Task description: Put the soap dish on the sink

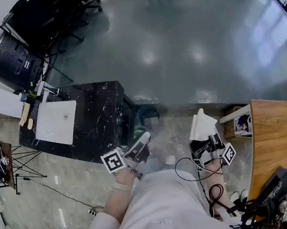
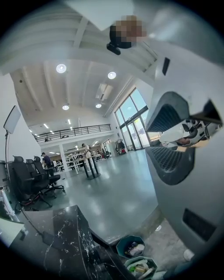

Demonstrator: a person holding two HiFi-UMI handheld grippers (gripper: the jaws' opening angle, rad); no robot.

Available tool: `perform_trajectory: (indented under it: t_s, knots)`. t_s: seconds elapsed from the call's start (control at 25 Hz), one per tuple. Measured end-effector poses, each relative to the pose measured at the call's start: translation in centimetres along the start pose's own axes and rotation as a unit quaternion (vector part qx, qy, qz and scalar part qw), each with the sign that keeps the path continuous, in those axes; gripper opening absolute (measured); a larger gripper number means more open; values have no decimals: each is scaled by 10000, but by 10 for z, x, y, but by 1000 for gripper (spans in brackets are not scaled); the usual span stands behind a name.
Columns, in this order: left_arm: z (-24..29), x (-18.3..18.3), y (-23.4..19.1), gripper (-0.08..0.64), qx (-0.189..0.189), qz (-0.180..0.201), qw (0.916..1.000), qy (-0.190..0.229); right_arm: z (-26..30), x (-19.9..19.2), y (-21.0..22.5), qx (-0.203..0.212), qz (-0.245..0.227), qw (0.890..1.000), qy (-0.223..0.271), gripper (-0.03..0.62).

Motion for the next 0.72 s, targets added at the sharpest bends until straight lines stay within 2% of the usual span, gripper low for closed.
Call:
perform_trajectory:
  t_s: [0.36,0.72]
  knots:
    - [-29,38,-6,91,-13,-7,9992,397,52,-32,24,-122,31,9990,-426,258]
    - [-62,84,-8,94,-27,-3,9952,978,130,-80,35,-242,-334,9903,-1330,258]
Point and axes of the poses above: the fingertips, and each gripper's own axes: z forward along the fingers, y to its right, x out of its top, the point moved 8 cm from there along -z, backward along the fingers, and after that the axes turned 13 degrees about -z, right-handed, at the moved point
